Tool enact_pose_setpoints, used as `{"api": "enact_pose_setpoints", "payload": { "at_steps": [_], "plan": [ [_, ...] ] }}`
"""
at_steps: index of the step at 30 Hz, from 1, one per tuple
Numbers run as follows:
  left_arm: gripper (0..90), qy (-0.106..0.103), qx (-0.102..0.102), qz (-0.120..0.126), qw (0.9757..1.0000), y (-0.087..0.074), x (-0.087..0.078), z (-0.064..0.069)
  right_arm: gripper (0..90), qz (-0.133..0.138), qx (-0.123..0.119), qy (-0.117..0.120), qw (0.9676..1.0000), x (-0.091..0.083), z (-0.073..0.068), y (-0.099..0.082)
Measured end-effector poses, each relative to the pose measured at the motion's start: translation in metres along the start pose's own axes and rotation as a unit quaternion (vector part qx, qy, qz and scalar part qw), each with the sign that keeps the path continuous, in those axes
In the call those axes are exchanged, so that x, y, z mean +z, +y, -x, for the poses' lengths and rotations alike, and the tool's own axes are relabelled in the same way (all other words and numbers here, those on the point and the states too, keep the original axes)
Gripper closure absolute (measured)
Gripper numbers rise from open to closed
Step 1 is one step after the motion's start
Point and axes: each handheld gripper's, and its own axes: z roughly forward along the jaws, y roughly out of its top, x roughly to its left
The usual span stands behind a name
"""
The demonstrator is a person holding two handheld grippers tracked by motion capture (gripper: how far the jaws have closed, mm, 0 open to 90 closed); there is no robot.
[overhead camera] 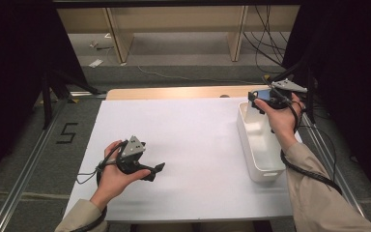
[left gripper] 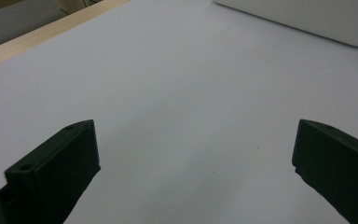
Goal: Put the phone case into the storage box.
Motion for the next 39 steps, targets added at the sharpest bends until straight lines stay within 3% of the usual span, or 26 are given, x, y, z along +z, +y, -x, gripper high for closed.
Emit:
{"api": "enact_pose_setpoints", "payload": {
  "at_steps": [39],
  "plan": [
    [0.1,0.000,0.000,0.000,1.0000,0.0000,0.0001,-0.0001,18.6,-0.005,-0.002,-0.004,1.0000,0.0081,0.0003,0.0001]
  ]
}}
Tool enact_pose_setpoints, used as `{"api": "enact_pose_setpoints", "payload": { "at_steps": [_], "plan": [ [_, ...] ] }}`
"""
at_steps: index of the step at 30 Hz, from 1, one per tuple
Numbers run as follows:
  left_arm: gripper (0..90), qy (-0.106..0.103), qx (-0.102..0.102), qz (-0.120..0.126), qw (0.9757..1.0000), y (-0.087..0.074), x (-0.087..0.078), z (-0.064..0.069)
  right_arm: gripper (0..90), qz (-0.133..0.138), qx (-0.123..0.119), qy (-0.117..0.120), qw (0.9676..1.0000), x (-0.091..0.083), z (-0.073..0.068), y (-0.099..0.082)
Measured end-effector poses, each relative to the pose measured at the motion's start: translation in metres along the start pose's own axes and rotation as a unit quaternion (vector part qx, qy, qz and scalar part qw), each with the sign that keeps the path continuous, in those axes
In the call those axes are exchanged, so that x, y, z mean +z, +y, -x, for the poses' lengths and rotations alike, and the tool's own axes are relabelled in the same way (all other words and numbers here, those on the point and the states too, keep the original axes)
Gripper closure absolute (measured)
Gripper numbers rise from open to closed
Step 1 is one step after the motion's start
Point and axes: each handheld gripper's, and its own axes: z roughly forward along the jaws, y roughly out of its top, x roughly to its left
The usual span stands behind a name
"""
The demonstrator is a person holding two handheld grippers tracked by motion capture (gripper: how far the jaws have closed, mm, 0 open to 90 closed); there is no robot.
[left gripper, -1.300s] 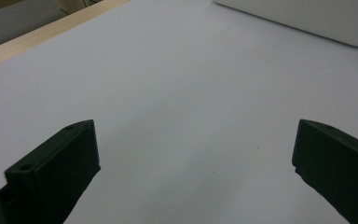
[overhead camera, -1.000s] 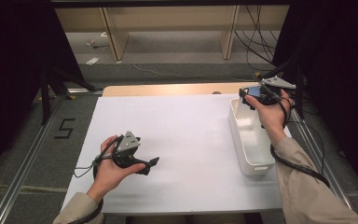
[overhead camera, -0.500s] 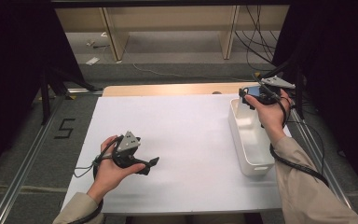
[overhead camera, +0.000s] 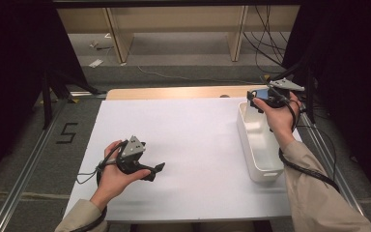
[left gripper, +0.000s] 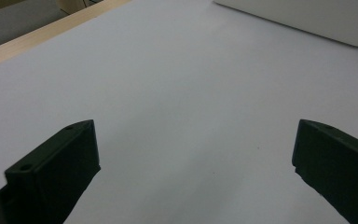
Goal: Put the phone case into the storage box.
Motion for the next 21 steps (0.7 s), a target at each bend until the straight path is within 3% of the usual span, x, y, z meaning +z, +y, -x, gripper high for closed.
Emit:
{"api": "enact_pose_setpoints", "payload": {
  "at_steps": [21],
  "plan": [
    [0.2,0.000,-0.001,0.000,1.0000,0.0000,-0.0001,-0.0002,18.6,-0.004,0.000,-0.002,1.0000,0.0037,0.0000,-0.0008]
  ]
}}
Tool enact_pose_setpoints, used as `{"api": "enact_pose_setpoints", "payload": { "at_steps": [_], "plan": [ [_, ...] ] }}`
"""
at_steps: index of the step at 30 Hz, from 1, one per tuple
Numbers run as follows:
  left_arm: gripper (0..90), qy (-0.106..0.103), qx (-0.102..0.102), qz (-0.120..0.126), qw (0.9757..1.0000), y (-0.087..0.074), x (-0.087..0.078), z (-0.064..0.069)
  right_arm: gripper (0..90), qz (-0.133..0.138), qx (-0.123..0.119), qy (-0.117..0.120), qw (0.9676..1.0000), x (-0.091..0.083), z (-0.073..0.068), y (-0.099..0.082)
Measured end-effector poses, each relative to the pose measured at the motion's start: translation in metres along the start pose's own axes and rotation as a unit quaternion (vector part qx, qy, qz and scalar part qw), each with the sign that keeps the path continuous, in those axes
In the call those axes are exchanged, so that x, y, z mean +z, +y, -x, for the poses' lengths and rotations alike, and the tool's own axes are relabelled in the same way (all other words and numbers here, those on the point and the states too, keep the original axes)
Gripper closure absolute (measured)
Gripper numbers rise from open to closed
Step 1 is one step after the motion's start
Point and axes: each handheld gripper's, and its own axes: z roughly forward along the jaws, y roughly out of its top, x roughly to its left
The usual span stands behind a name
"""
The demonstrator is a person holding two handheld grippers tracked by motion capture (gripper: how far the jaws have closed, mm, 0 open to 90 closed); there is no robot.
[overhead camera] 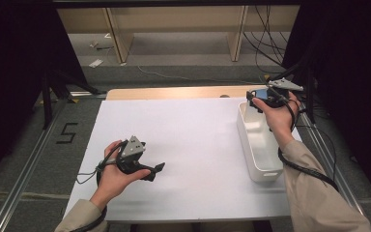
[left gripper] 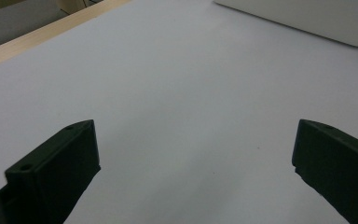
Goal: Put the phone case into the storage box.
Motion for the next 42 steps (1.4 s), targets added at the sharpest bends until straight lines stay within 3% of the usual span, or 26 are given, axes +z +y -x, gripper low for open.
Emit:
{"api": "enact_pose_setpoints", "payload": {
  "at_steps": [42],
  "plan": [
    [0.2,0.000,0.000,0.000,1.0000,-0.0001,0.0004,0.0000,18.6,-0.007,-0.008,-0.002,0.9999,0.0094,-0.0027,-0.0025]
  ]
}}
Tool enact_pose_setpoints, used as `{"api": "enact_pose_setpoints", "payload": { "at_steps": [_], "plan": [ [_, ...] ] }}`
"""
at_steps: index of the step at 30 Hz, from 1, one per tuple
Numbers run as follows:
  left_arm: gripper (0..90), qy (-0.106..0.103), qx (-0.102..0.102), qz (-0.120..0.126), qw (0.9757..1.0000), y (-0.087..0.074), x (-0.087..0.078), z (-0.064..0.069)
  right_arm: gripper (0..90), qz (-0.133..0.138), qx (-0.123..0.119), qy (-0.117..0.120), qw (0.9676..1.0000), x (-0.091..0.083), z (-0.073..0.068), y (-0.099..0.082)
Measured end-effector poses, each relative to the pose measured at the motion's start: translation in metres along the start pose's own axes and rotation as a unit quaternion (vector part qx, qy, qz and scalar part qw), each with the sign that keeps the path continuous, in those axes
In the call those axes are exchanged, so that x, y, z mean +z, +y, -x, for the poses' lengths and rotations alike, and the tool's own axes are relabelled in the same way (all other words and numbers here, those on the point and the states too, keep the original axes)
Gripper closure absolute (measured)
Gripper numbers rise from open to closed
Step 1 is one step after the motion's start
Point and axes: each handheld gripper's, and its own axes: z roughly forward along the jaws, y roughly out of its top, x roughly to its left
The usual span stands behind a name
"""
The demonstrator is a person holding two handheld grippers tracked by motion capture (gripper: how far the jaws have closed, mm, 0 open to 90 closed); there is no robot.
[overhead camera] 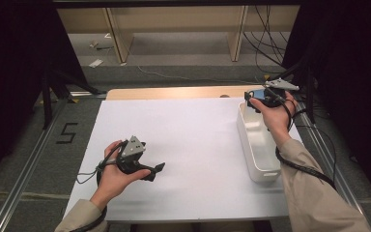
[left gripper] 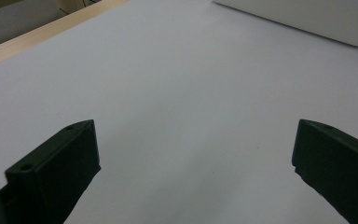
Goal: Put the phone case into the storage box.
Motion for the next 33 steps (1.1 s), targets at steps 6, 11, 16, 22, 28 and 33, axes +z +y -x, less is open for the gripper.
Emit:
{"api": "enact_pose_setpoints", "payload": {
  "at_steps": [6,11,16,22,28,33],
  "plan": [
    [0.2,0.000,0.000,0.000,1.0000,0.0000,-0.0001,-0.0001,18.6,-0.003,-0.001,-0.001,1.0000,0.0015,-0.0005,-0.0007],
    [0.2,0.000,0.000,0.000,1.0000,-0.0003,0.0003,0.0000,18.5,-0.003,-0.001,-0.002,1.0000,0.0026,-0.0004,-0.0013],
    [0.2,-0.002,0.000,0.001,1.0000,-0.0004,0.0006,0.0001,18.5,-0.006,-0.001,-0.001,1.0000,0.0033,-0.0006,-0.0018],
    [0.2,-0.001,0.000,0.000,1.0000,-0.0003,0.0006,-0.0002,18.6,-0.008,-0.003,-0.001,1.0000,0.0054,-0.0012,-0.0029],
    [0.2,-0.003,0.000,0.001,1.0000,0.0000,0.0005,0.0008,18.6,-0.008,-0.002,-0.001,1.0000,0.0070,-0.0018,-0.0028],
    [0.3,-0.002,0.000,0.001,1.0000,-0.0003,0.0007,0.0005,18.5,-0.009,-0.001,-0.001,1.0000,0.0079,-0.0014,-0.0034]
  ]
}}
